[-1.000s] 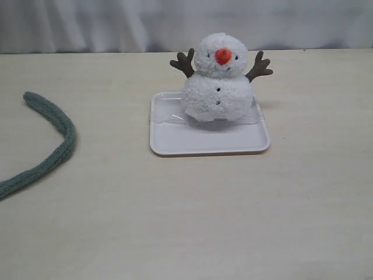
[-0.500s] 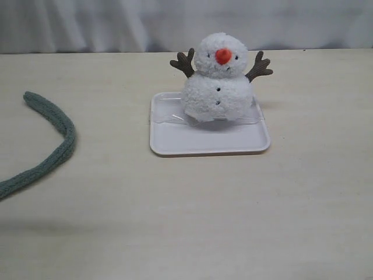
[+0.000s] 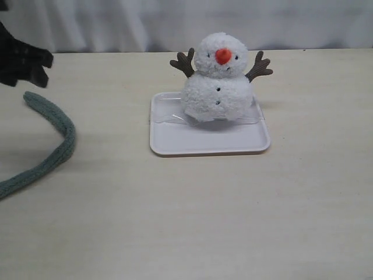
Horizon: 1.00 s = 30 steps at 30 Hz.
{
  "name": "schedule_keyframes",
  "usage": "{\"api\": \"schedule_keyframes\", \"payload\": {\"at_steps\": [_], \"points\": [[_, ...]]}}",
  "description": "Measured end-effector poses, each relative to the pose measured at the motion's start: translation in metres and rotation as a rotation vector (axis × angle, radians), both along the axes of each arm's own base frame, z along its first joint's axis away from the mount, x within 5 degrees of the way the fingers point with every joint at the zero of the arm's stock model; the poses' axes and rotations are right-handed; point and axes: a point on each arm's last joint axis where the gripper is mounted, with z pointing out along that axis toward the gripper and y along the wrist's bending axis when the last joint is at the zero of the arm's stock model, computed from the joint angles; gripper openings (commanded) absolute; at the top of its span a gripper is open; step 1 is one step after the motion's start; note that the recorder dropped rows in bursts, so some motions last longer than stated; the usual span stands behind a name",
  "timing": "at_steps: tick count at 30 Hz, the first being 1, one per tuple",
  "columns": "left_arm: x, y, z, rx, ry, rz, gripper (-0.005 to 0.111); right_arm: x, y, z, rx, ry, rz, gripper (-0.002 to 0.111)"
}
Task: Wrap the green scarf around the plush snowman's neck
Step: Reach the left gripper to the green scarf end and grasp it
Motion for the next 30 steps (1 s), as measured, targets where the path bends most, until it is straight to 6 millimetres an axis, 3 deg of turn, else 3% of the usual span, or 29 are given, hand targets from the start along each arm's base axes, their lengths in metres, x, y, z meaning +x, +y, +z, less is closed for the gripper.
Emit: {"api": "schedule_keyframes", "payload": {"at_steps": [5, 10, 15, 20, 23, 30], "points": [[0.016, -0.007, -0.062, -0.005, 0.174, -0.112, 0.069, 0.000, 0.000, 0.000, 0.000, 0.000, 0.000, 0.004], [0.019, -0.007, -0.104, 0.005, 0.312, -0.167, 0.069, 0.000, 0.000, 0.000, 0.000, 0.000, 0.000, 0.004], [0.020, -0.017, -0.133, -0.017, 0.369, -0.254, 0.069, 0.000, 0.000, 0.000, 0.000, 0.000, 0.000, 0.004], [0.021, -0.036, -0.144, 0.034, 0.342, -0.344, 0.068, 0.000, 0.000, 0.000, 0.000, 0.000, 0.000, 0.004], [0.023, -0.041, -0.145, 0.074, 0.328, -0.387, 0.052, 0.000, 0.000, 0.000, 0.000, 0.000, 0.000, 0.004], [0.025, -0.042, -0.147, 0.103, 0.328, -0.385, 0.000, 0.000, 0.000, 0.000, 0.000, 0.000, 0.000, 0.004]]}}
